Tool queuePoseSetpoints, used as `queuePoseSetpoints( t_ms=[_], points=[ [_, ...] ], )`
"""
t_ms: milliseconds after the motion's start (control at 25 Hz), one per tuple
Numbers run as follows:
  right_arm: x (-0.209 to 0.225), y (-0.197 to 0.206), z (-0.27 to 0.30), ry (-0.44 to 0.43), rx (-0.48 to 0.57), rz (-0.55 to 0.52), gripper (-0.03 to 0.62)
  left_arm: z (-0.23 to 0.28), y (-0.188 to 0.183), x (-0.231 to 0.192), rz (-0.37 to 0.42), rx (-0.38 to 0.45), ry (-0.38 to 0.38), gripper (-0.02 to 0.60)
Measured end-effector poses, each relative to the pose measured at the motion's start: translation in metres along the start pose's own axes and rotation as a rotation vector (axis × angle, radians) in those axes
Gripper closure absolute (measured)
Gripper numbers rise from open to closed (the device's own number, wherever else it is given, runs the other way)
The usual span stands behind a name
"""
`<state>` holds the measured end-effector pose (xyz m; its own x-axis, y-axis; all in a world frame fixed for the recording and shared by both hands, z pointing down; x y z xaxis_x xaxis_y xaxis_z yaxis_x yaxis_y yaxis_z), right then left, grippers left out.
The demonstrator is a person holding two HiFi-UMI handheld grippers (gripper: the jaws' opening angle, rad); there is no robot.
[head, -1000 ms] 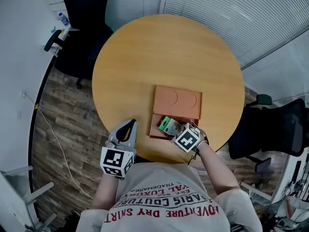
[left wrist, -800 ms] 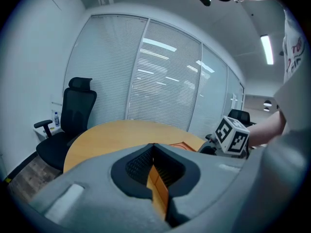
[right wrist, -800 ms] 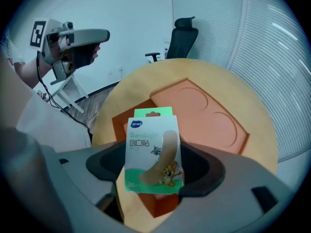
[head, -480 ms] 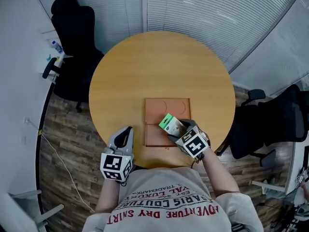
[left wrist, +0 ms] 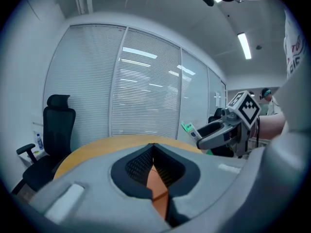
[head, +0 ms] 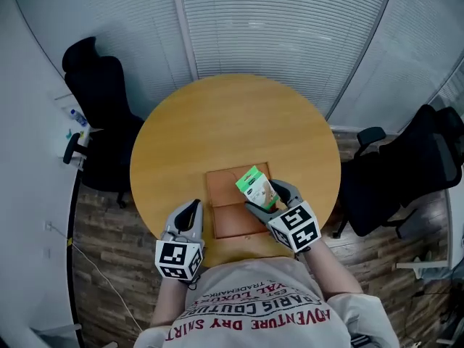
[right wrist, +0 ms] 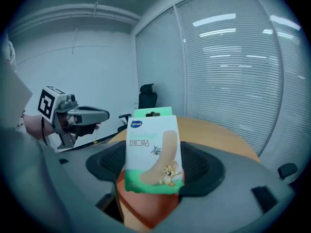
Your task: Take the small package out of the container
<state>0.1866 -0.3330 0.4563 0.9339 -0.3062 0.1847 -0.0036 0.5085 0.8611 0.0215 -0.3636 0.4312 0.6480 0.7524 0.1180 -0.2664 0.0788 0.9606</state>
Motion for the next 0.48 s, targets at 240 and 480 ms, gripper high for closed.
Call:
queuePoseSetpoints(
  t_ms=[240, 480],
  points=[
    [0.013, -0.021, -0.027, 0.095, 0.159, 0.009, 0.24, 0.008, -0.018, 0.018, 0.041, 0.026, 0.04, 0.569],
    [0.022, -0.031, -0.036, 0.154, 0.229, 0.017, 0.24, 0.008, -0.025, 0.023, 0.062, 0.032, 0.058, 0.569]
  ],
)
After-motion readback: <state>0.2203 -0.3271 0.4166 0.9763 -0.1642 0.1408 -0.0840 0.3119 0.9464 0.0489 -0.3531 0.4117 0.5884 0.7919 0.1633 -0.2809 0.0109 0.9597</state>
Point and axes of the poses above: the fingertips, and each gripper's own axes: z forward along the fingers, x to its right, y out of its underside, the point moved 2 cm from there along -z, backward along the fingers, and after that the axes turned 9 degrees about z, right-handed, at the moved point
